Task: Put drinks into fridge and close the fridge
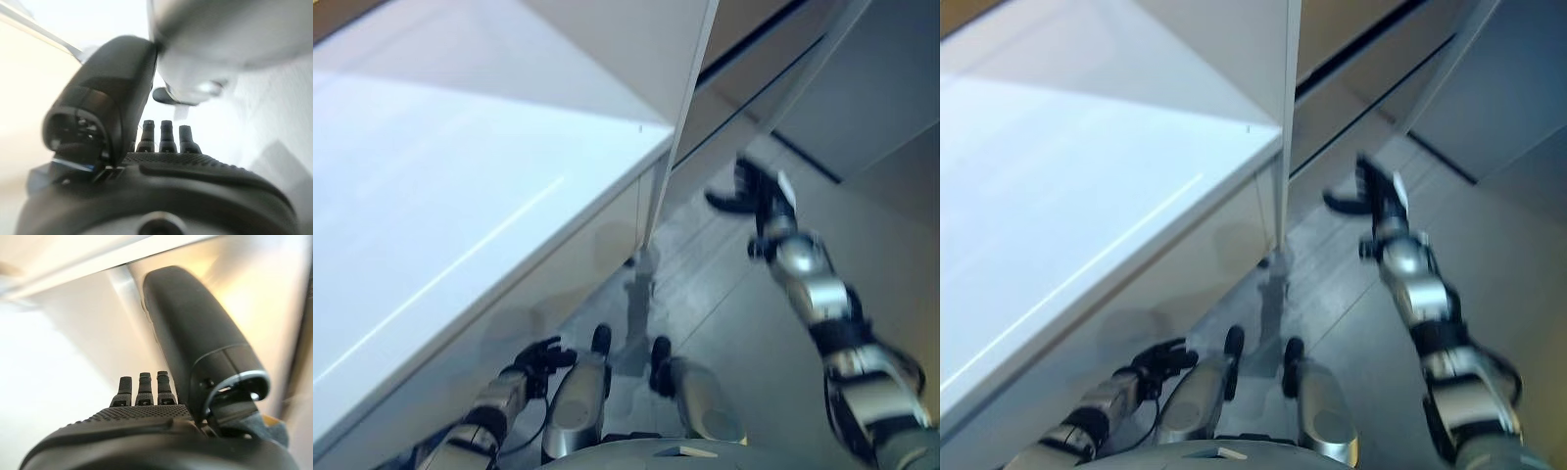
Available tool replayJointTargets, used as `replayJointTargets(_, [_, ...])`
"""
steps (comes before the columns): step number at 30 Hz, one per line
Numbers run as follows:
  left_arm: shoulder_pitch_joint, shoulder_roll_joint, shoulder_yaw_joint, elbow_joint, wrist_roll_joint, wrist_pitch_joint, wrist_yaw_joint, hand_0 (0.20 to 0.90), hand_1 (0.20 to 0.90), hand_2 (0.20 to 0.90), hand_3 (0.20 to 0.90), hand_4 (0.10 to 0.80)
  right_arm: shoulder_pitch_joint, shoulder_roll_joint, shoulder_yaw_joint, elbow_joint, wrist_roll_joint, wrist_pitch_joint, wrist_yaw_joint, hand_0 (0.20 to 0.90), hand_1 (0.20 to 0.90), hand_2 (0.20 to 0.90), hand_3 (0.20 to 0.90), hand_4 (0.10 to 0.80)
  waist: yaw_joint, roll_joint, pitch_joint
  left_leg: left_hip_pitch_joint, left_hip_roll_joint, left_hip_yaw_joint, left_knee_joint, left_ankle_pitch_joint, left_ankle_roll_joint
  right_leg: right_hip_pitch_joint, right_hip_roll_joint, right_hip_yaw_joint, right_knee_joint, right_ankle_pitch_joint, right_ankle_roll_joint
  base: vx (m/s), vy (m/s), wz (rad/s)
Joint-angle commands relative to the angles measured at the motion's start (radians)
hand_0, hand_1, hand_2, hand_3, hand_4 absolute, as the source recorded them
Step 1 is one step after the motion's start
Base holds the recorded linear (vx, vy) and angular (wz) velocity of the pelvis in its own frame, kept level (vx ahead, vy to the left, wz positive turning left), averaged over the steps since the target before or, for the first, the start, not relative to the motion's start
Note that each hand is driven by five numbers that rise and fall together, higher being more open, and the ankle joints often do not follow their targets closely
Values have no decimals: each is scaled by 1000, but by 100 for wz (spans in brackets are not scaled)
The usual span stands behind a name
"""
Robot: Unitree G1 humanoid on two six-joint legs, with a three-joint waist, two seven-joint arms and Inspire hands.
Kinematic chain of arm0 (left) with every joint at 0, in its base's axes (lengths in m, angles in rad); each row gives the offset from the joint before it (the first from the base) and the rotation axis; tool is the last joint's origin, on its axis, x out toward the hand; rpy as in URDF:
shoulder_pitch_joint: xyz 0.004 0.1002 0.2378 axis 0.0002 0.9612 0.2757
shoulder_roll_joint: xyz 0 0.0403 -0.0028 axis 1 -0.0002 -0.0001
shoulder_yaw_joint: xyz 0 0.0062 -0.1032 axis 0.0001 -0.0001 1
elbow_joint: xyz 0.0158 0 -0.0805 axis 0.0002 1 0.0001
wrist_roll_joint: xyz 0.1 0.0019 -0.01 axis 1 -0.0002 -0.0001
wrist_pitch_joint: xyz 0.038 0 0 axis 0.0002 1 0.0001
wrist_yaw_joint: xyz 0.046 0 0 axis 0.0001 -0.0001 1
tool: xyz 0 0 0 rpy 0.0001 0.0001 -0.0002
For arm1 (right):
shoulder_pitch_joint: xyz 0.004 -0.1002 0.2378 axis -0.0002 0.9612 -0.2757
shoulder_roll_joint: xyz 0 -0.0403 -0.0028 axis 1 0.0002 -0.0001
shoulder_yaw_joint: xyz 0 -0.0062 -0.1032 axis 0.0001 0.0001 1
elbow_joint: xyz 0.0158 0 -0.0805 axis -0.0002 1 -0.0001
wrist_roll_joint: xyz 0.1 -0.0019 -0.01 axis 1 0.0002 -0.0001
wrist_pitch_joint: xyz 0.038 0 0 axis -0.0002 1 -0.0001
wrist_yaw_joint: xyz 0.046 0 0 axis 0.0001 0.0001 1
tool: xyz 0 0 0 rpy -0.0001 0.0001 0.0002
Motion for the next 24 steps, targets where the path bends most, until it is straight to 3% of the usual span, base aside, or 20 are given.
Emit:
replayJointTargets(1, [92,-15,-9,37,-32,-18,-38,900,900,900,900,800,110,32,3,77,-74,-72,44,900,900,900,900,800,-60,0,-170,15,-39,102,-7,-52,70,36,29,92,-157,131,71,28,110,-34])
replayJointTargets(6, [99,-11,50,162,-31,-109,-62,900,900,900,900,800,203,97,-17,460,-140,-125,89,900,900,900,900,800,-79,6,-227,91,-37,131,-107,-38,69,91,40,102,-261,172,90,-10,72,-24])
replayJointTargets(12, [87,-24,73,272,5,-183,-98,900,900,900,900,800,245,176,-27,779,-195,-126,217,900,900,900,900,800,-85,26,-249,107,-32,126,-154,-20,67,99,49,109,-261,160,87,-50,47,-12])
replayJointTargets(24, [97,-56,58,306,-3,-186,-138,900,900,900,900,800,242,191,-13,853,-230,-47,281,900,900,900,900,800,-91,45,-256,124,-37,130,-141,-47,78,112,47,111,-255,138,83,-14,40,-6])
